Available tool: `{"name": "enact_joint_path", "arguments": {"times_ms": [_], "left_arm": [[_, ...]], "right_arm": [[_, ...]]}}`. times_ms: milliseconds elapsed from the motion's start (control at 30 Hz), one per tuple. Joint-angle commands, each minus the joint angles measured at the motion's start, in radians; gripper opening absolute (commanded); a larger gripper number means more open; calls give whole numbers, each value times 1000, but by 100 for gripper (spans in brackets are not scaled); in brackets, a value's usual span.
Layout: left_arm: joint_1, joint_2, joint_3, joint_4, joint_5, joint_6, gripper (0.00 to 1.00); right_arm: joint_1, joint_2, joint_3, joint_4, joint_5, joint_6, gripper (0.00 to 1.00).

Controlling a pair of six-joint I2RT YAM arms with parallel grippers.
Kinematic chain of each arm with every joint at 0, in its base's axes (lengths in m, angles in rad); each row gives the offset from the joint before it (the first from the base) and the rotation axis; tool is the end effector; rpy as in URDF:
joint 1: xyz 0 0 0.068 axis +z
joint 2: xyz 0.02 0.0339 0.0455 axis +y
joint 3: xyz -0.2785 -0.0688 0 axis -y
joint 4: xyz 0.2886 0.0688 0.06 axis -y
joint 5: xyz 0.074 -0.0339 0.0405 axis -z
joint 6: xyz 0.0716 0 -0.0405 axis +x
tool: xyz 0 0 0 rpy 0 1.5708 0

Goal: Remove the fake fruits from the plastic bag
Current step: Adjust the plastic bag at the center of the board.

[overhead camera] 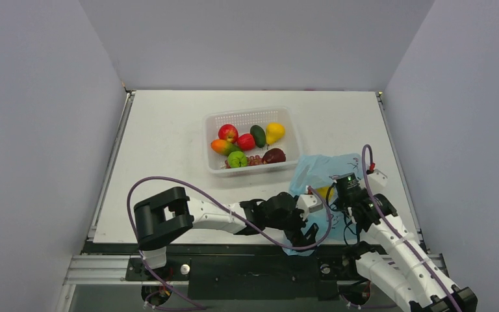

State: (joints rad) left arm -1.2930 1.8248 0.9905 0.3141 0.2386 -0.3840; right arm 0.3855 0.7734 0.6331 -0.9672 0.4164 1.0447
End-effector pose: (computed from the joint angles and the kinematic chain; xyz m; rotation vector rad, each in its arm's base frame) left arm 0.1079 -0.4401 0.1382 1.1690 2.0235 -1.1917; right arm 0.1751 0.0398 0.2023 0.9366 2.3492 -0.0122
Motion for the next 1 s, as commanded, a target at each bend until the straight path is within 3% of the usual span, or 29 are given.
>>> {"name": "enact_joint_path", "arguments": {"times_ms": [0,33,67,233,433,633,867,967], "left_arm": [[29,-75,82,6,-29,57,92],[37,-75,93,2,-38,51,91],[59,-74,108,9,-43,47,91],[130,-37,180,22,-69,-7,91],[133,76,330,-75,-160,96,92],[142,182,450,-172,-225,46,84],[155,106,326,-63,-192,-208,77],[161,57,197,96,-142,-323,75]], "right_arm": [[-5,-55,-25,82,38,-46,13],[-5,-63,-25,81,21,-56,1],[-5,-81,-24,75,13,-75,0],[-4,-155,-6,29,-35,-129,0],[-5,-180,-7,12,-63,-130,0],[-5,-180,-9,22,-73,-132,0],[-4,-192,-8,29,-90,-138,0],[-3,-196,-10,43,-115,-157,0]]}}
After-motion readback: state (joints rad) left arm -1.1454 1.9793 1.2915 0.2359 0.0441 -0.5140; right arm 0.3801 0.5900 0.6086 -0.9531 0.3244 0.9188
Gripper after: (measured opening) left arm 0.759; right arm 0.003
